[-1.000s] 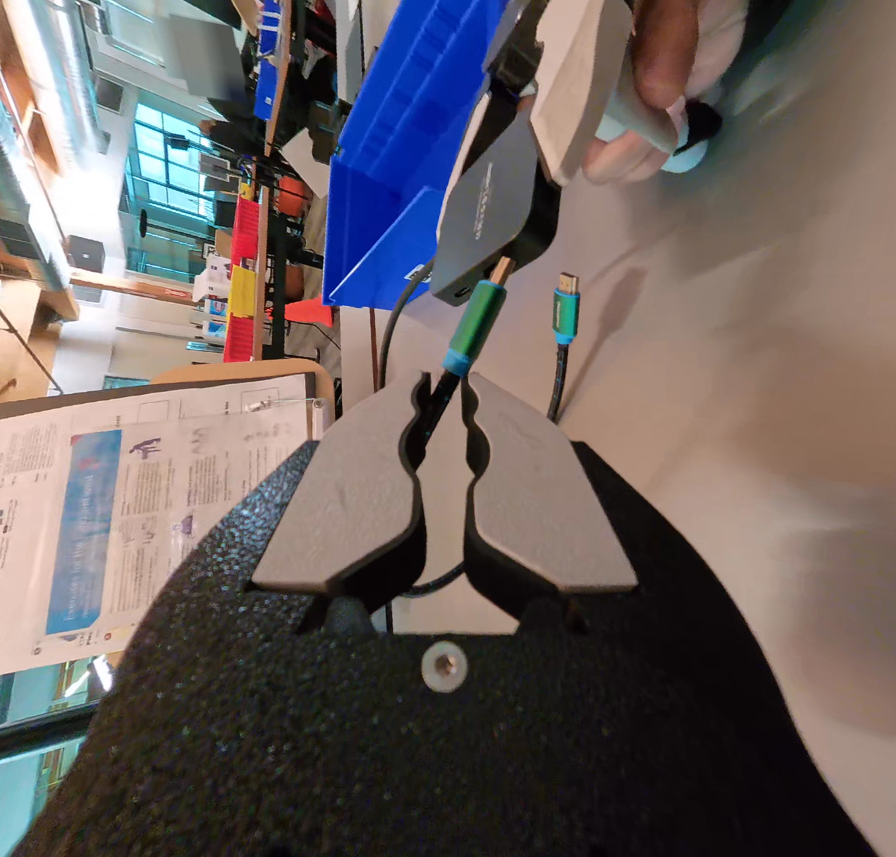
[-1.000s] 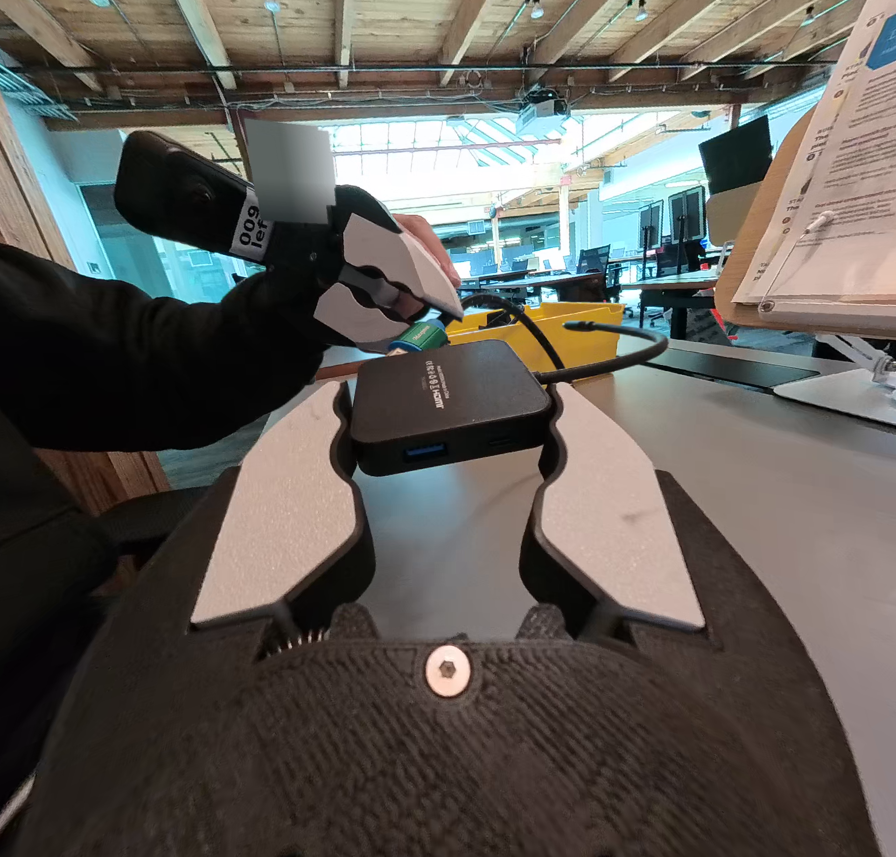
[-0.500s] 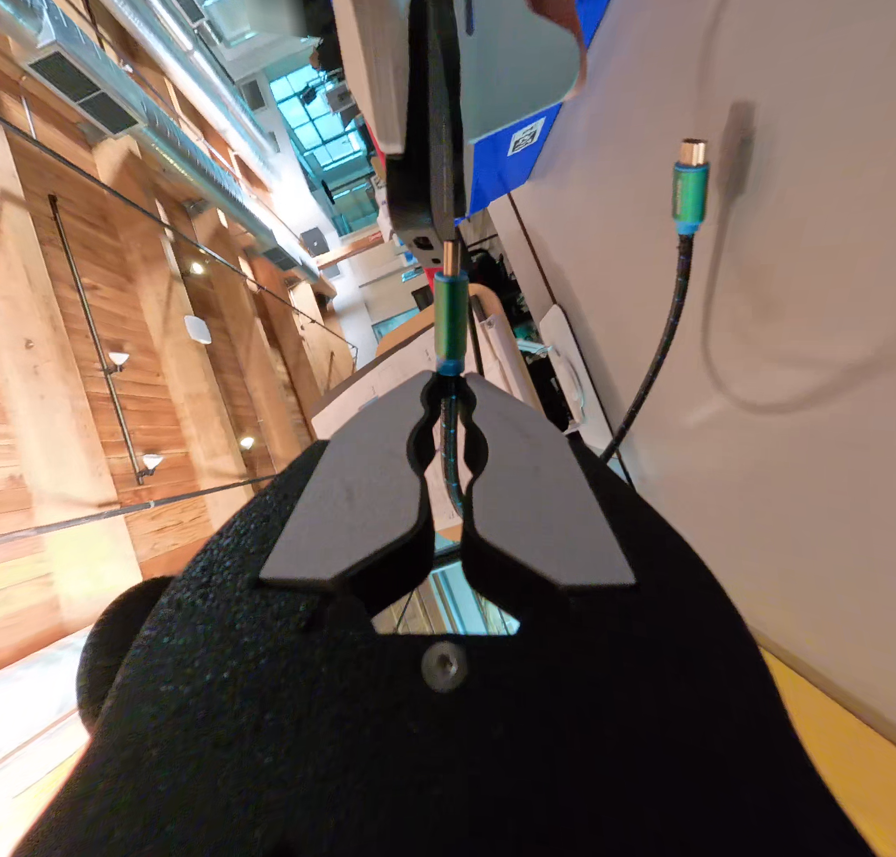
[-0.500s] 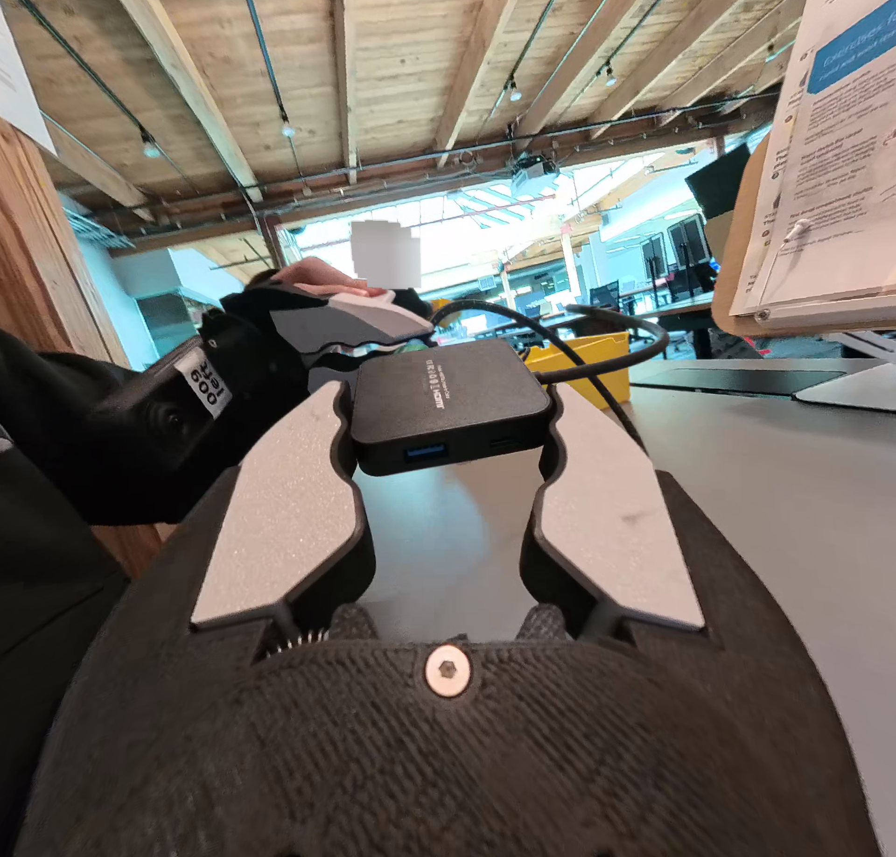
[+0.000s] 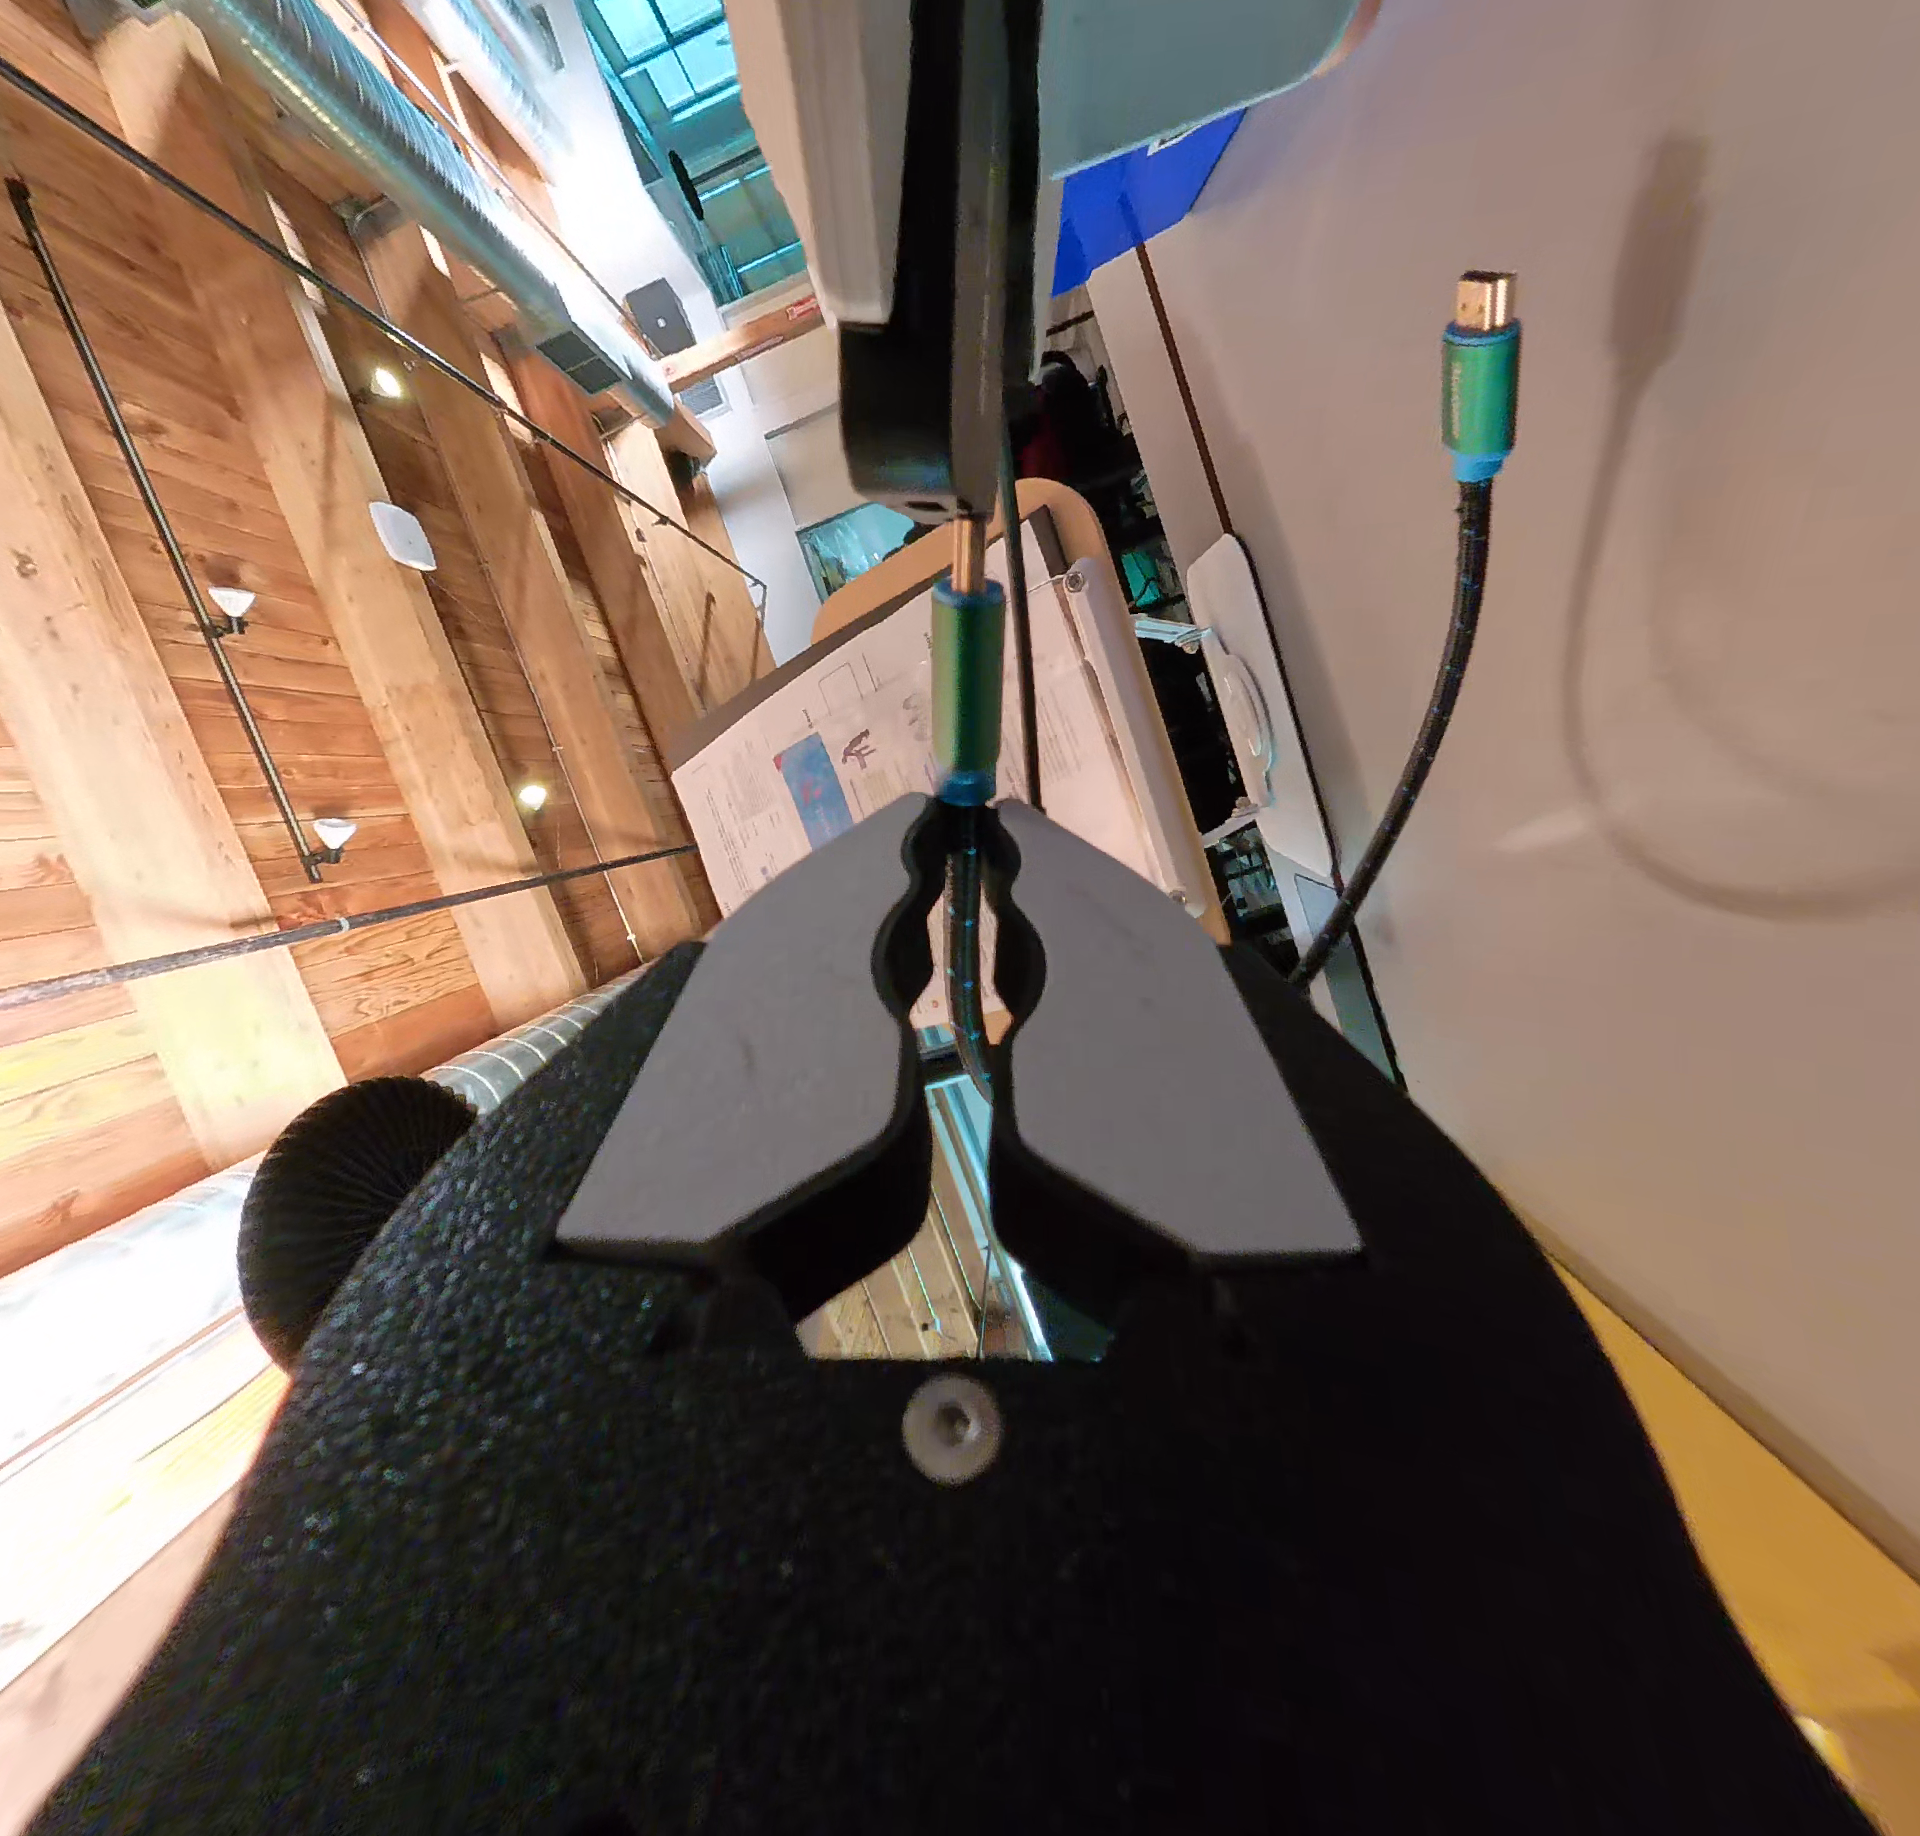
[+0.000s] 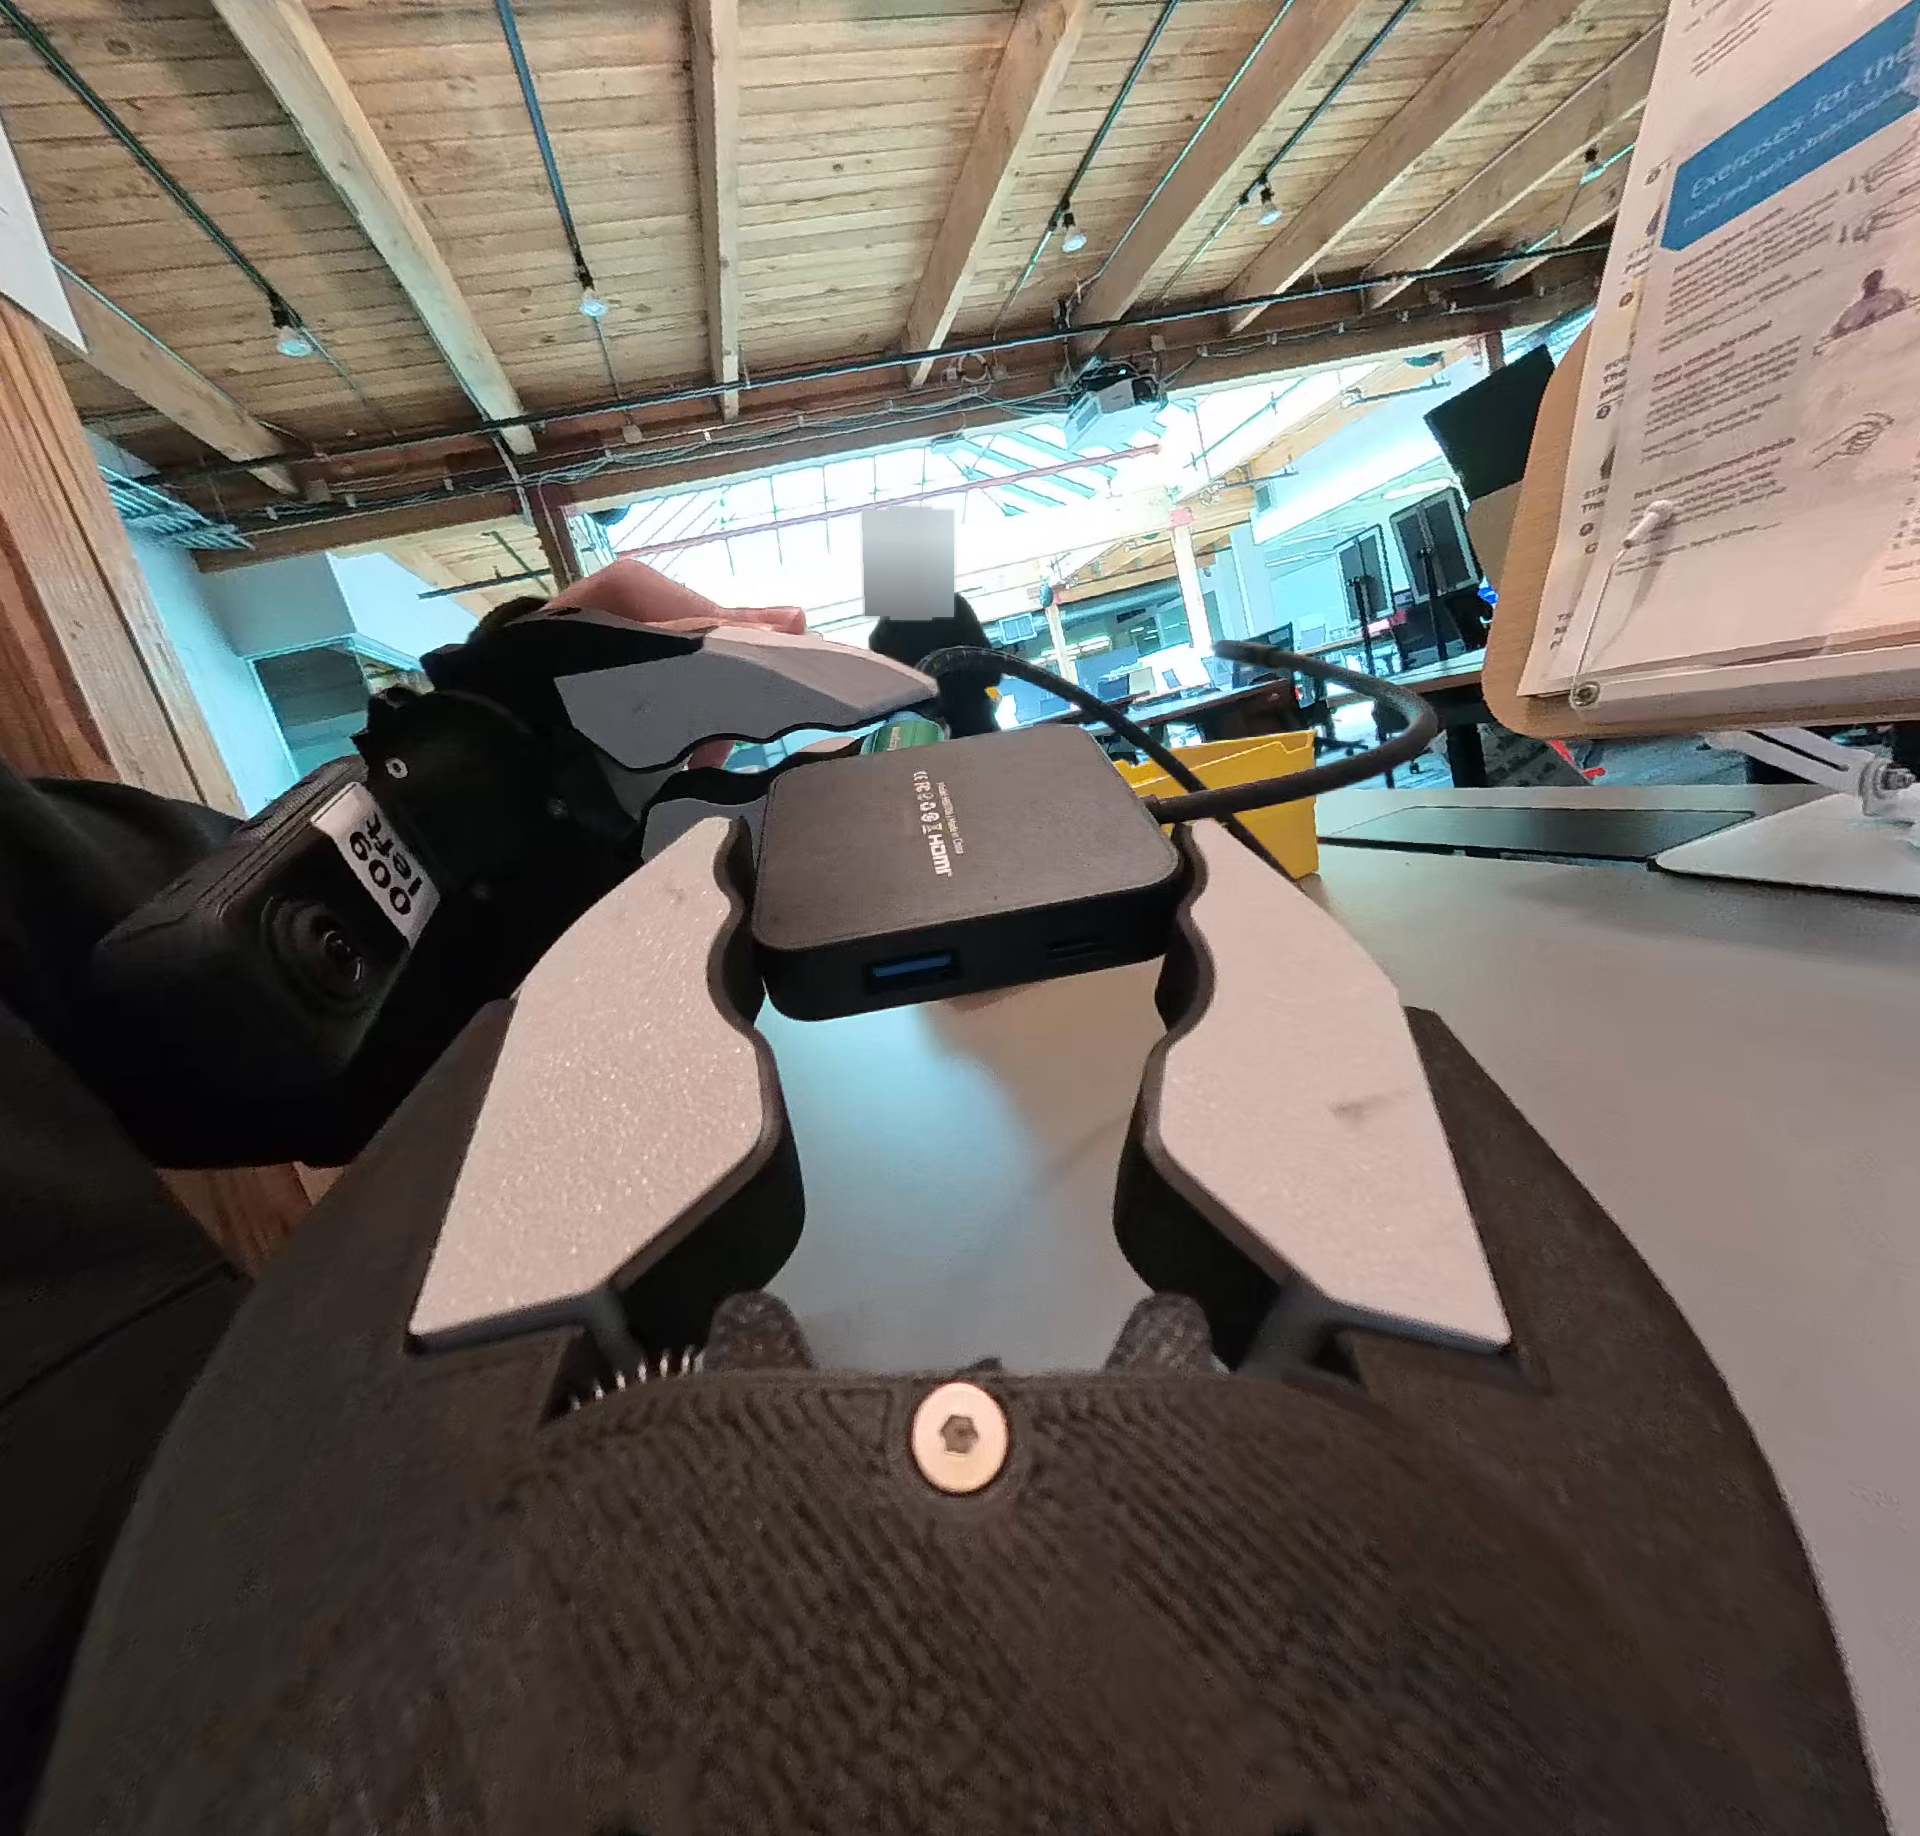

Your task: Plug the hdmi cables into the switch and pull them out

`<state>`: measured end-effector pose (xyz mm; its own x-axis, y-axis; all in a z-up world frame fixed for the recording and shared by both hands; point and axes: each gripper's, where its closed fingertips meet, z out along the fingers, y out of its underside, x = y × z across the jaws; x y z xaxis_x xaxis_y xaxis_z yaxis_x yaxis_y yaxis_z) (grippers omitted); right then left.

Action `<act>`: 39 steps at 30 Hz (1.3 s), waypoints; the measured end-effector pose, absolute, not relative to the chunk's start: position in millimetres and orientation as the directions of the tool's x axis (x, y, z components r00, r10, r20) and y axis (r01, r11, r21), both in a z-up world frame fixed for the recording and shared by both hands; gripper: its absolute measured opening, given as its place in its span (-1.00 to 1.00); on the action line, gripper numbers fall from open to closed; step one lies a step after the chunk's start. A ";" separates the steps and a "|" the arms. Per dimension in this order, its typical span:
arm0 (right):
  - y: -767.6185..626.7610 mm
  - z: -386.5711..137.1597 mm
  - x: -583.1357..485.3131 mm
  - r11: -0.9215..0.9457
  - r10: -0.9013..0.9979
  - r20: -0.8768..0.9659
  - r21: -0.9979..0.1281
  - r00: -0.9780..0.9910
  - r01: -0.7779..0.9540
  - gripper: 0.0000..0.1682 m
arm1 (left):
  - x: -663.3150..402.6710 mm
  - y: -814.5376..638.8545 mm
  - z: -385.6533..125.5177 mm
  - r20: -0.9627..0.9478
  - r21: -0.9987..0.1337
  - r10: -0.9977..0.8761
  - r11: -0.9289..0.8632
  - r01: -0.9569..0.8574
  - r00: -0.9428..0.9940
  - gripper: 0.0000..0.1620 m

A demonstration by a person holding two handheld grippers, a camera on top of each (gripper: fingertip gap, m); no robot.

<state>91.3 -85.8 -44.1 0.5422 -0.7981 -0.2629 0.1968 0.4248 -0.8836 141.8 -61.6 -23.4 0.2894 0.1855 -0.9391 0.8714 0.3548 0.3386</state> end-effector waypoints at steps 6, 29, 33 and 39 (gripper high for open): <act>-83.9 -48.9 94.6 0.373 -0.828 -0.232 -0.908 0.511 0.191 -0.10 | 141.5 -60.5 -22.9 -0.932 0.359 0.185 0.385 0.850 0.310 -0.92; -72.6 -51.7 93.4 0.279 -0.841 -0.137 -0.939 0.523 0.202 -0.10 | 122.5 -35.0 -47.8 -0.352 -0.670 0.526 0.436 0.601 -0.774 -0.34; -62.7 -55.3 93.9 0.240 -0.832 -0.103 -0.952 0.545 0.188 -0.10 | 122.1 -32.0 -53.3 -0.148 -0.745 0.558 0.480 0.463 -0.817 -0.55; -59.3 -57.4 94.8 0.215 -0.831 -0.082 -0.960 0.550 0.182 -0.10 | 115.0 -22.9 -68.8 -0.127 -0.702 0.630 0.489 0.518 -0.766 -0.76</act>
<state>94.8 -59.3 -57.4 0.5496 -0.8314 -0.0818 0.1820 0.2147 -0.9596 115.0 -22.9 -68.8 -0.7663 0.6299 -0.1266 0.5177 0.4886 -0.7023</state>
